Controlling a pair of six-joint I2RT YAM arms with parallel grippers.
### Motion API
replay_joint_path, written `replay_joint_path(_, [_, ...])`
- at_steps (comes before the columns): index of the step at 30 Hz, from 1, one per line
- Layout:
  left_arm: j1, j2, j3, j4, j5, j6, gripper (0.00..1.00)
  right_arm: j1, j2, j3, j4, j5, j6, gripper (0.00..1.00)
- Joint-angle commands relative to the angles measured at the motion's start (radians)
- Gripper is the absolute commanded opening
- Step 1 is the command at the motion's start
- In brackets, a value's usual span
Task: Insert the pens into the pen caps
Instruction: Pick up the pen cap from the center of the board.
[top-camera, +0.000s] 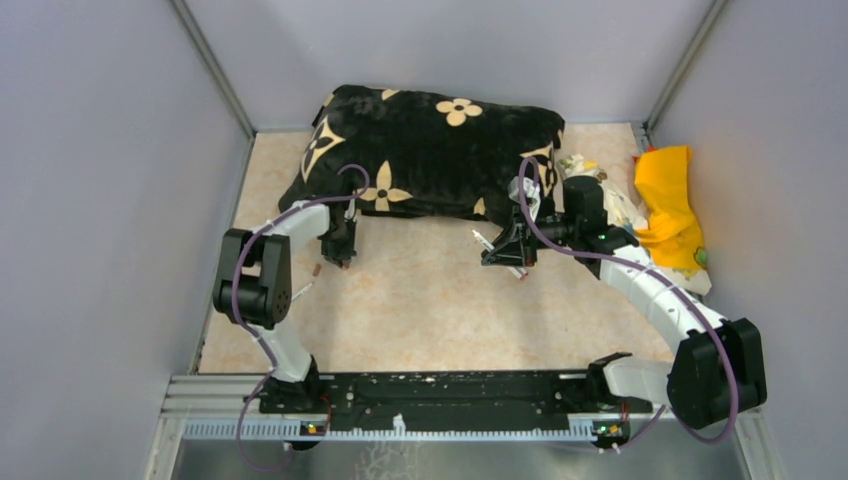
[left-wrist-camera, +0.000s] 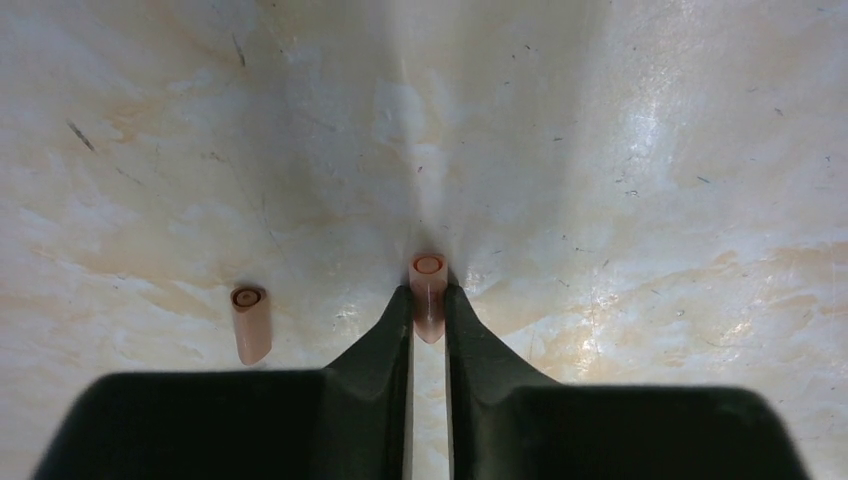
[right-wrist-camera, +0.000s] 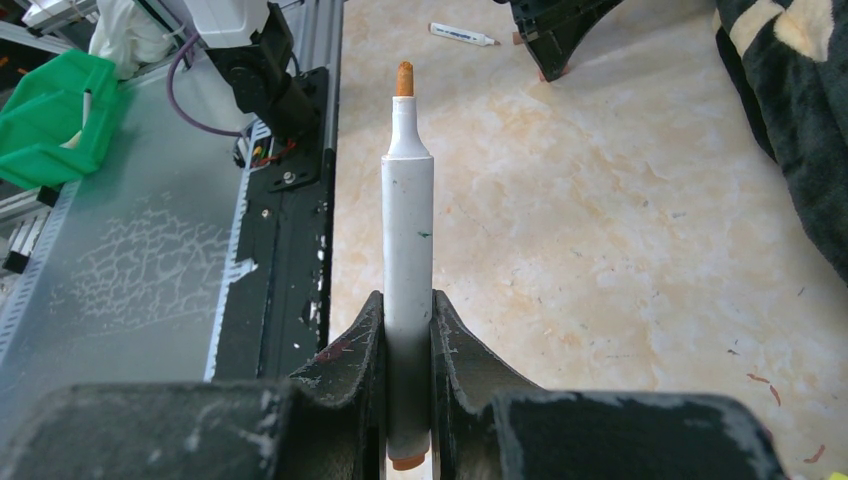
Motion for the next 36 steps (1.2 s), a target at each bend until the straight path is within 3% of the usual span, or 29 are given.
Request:
replay_joint_path(1, [-0.007, 0.066, -0.03, 0.022, -0.014, -0.002, 0.09, -0.009, -0.032, 0.013, 0.017, -0.031, -0.013, 0.0])
replay_joint_path(3, [-0.008, 0.045, -0.032, 0.026, -0.009, -0.006, 0.0, -0.01, -0.032, 0.013, 0.016, -0.031, -0.013, 0.0])
replay_joint_path(7, [-0.037, -0.103, -0.075, 0.056, 0.029, -0.044, 0.0, -0.01, -0.031, 0.011, 0.012, -0.035, -0.018, 0.0])
replay_joint_path(12, [-0.046, -0.367, -0.193, 0.195, 0.253, -0.14, 0.0, -0.01, -0.028, 0.004, 0.017, -0.058, -0.019, 0.0])
replay_joint_path(15, [-0.071, -0.542, -0.307, 0.381, 0.435, -0.242, 0.0, -0.01, -0.028, -0.007, 0.035, -0.08, -0.009, 0.0])
replay_joint_path(17, [-0.101, -0.656, -0.41, 0.574, 0.54, -0.38, 0.0, -0.009, -0.031, -0.016, 0.061, -0.107, 0.002, 0.0])
replay_joint_path(19, [-0.146, -0.755, -0.528, 0.824, 0.555, -0.532, 0.0, -0.008, -0.043, -0.035, 0.107, -0.128, 0.038, 0.0])
replay_joint_path(22, [-0.247, -0.844, -0.69, 1.186, 0.448, -0.731, 0.0, -0.004, -0.059, -0.079, 0.235, -0.133, 0.128, 0.0])
replay_joint_path(25, [-0.349, -0.846, -0.762, 1.387, 0.308, -0.83, 0.0, 0.006, -0.056, -0.104, 0.298, -0.122, 0.186, 0.0])
replay_joint_path(29, [-0.465, -0.81, -0.784, 1.544, 0.156, -0.885, 0.0, 0.034, -0.025, -0.103, 0.29, -0.099, 0.179, 0.0])
replay_joint_path(36, [-0.61, -0.739, -0.777, 1.678, -0.105, -0.87, 0.0, 0.068, 0.01, -0.083, 0.215, -0.052, 0.105, 0.0])
